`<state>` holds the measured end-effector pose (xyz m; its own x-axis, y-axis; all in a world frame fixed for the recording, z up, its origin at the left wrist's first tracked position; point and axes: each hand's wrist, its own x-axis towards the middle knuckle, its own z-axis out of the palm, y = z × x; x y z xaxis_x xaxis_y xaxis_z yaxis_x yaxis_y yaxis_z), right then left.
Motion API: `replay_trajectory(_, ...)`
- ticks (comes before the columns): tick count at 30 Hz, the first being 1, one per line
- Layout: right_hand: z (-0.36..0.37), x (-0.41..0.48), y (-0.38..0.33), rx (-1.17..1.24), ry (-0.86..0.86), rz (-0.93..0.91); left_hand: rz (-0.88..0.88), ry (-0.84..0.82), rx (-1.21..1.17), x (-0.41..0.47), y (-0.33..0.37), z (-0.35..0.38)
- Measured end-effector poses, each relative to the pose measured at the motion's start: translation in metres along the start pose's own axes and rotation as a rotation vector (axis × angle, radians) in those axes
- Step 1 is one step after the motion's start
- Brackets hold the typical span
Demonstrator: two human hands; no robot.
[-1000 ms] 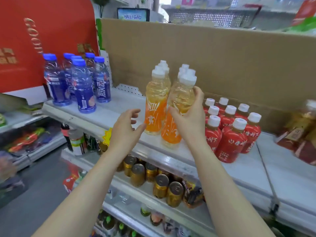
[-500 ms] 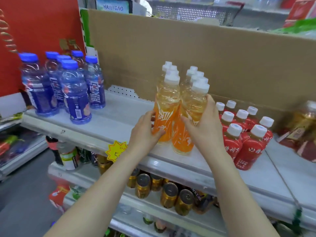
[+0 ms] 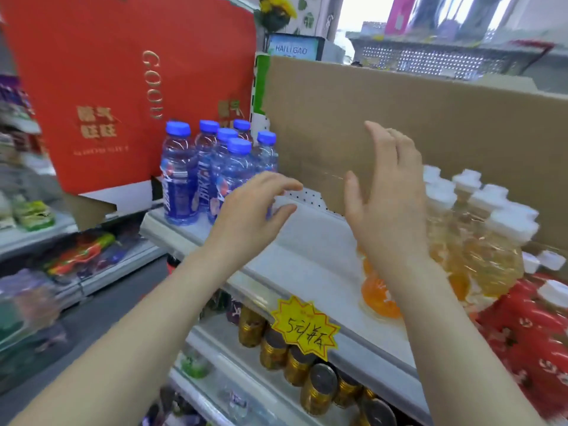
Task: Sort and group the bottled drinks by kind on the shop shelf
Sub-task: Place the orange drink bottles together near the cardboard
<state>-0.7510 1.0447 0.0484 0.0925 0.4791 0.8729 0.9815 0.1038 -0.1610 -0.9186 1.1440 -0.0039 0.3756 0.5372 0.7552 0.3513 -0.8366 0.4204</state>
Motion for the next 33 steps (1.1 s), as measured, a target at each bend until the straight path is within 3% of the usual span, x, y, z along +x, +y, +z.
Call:
replay_trajectory(3,0.053,0.028,-0.003,0.055,-0.093,0.079,0.073,0.109,0.072,0.027,-0.042,-0.046)
replay_trajectory(6,0.103,0.056,-0.007,0.102,-0.137,0.225,0.075,0.113,0.119,0.059,-0.092,-0.082)
replay_trajectory(10,0.159,0.095,-0.018,0.106,-0.326,0.373,0.054,-0.004,0.088,0.089,-0.135,-0.096)
replay_trajectory(15,0.207,0.118,-0.030,0.088,-0.529,0.467,0.008,-0.214,-0.138,0.088,-0.134,-0.072)
replay_trajectory(19,0.213,0.120,-0.018,0.079,-0.494,0.466,-0.033,-0.353,-0.135,0.075,-0.127,-0.056)
replay_trajectory(24,0.227,0.119,0.000,0.041,-0.410,0.448,-0.035,-0.207,-0.167,0.066,-0.131,-0.055)
replay_trajectory(33,0.259,0.120,0.013,0.166,-0.347,0.389,-0.227,0.081,-0.272,0.037,-0.152,-0.075)
